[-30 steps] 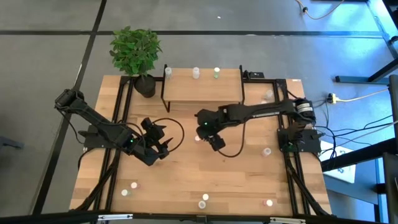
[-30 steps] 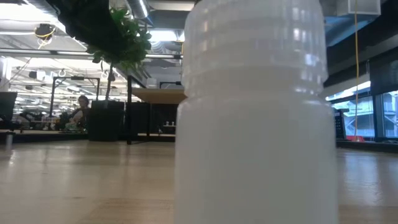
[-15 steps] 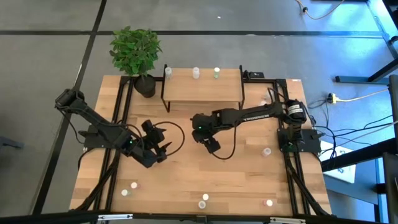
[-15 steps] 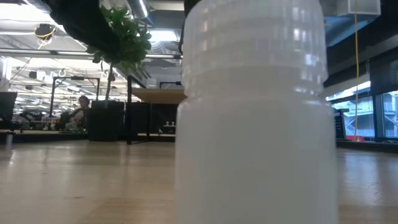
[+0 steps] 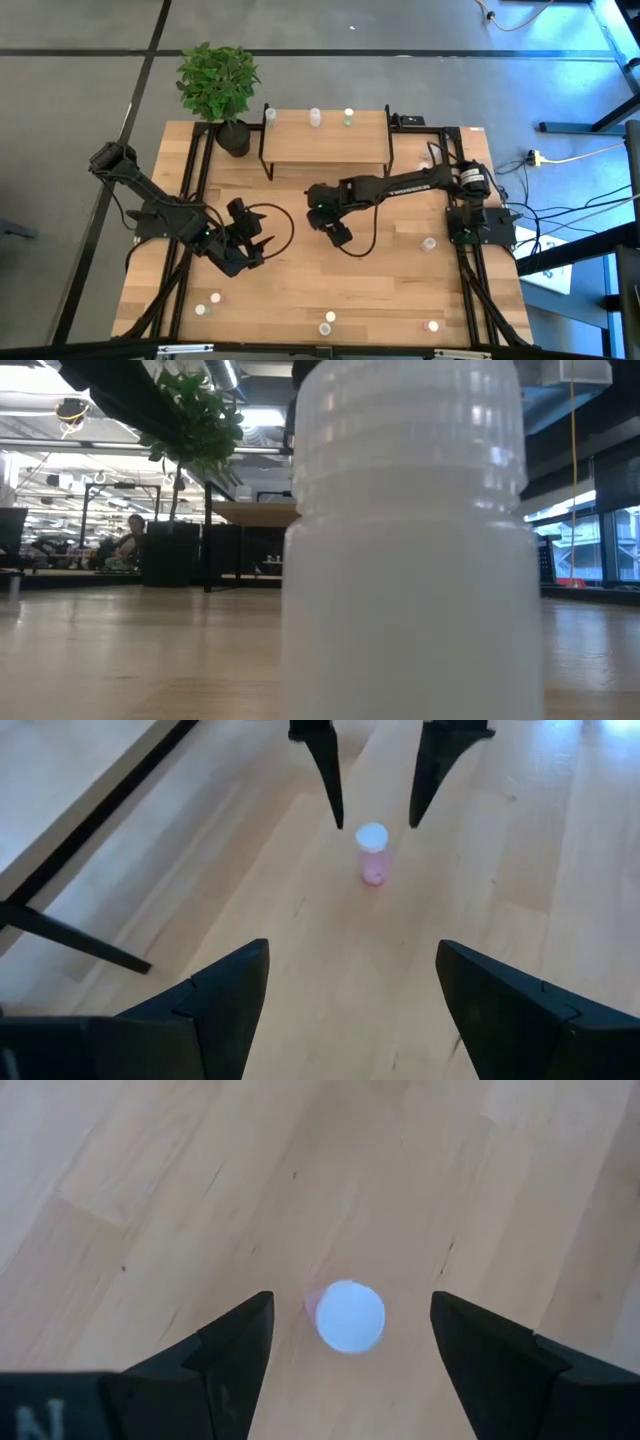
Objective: Pick and place medicine bottles onto shelf by color
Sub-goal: Put the top left pink pill bottle on the shelf
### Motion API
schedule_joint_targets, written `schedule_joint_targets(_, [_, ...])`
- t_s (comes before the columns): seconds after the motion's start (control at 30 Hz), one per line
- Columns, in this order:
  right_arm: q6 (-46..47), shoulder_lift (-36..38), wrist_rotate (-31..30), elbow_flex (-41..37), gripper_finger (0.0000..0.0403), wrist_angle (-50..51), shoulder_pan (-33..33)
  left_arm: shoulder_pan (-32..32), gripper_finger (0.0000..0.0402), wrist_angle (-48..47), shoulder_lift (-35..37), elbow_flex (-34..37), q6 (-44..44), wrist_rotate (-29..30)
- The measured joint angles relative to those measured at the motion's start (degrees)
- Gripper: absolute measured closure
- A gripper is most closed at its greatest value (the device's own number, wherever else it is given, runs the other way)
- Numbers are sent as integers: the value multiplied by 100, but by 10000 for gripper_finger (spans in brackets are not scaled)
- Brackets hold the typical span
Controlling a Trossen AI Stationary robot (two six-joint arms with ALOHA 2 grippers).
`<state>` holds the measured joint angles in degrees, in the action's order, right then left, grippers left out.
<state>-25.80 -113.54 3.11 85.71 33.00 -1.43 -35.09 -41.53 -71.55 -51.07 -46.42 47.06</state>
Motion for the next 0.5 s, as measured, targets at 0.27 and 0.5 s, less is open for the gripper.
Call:
schedule_joint_targets(0.27, [0,-84,-45,-2,131,-26,0,2,119,27,0,0,-6,18])
schedule_joint_targets(0.5, [2,-84,-6,-2,131,-40,5,2,119,28,0,0,-12,20])
